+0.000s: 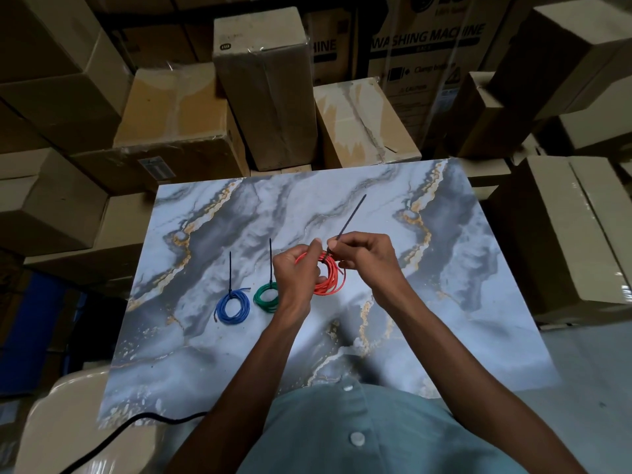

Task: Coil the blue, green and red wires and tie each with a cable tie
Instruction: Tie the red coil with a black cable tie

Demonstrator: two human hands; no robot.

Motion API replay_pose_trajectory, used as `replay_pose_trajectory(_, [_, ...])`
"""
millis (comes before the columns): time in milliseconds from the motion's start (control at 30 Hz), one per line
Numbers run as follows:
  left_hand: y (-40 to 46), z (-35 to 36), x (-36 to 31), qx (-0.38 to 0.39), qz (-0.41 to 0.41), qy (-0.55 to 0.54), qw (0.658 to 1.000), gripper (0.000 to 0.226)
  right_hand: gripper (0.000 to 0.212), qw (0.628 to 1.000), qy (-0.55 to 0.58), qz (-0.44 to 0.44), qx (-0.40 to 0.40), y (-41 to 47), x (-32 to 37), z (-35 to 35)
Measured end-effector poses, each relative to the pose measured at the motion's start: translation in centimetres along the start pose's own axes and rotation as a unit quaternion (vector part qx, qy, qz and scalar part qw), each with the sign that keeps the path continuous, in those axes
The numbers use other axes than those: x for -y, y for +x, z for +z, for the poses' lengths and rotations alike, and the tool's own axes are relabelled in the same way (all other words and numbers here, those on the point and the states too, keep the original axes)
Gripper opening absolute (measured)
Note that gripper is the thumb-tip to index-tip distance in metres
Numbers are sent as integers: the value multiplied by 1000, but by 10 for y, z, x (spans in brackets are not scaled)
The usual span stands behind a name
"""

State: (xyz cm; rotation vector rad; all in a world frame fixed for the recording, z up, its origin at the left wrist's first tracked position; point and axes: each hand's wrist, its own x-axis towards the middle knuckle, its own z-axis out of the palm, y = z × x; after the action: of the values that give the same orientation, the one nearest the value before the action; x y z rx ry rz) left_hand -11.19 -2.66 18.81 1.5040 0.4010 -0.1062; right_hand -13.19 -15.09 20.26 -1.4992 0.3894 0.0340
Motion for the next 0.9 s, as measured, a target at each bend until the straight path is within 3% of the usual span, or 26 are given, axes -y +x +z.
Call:
replay_pose_trajectory(133, [2, 0, 0, 0, -17, -18, 1000, 30, 9, 1000, 18, 14, -6, 0, -2, -2])
replay_pose_trajectory(467, [7, -7, -2, -8, -5, 48, 999, 24, 10, 990, -116, -77, 22, -4, -2, -3])
replay_pose_trajectory(700, [18, -9, 11, -23, 24, 73, 997, 27, 11, 936, -273, -220, -7, -18, 5, 9])
replay_pose_trajectory(800, [21, -13, 22, -40, 40, 85, 995, 32, 10, 951, -248, -184, 1, -17, -2, 12])
replay_pose_trajectory(900, [19, -14, 25, -51, 5, 77, 996, 29, 10, 982, -156, -107, 21, -6, -10, 11])
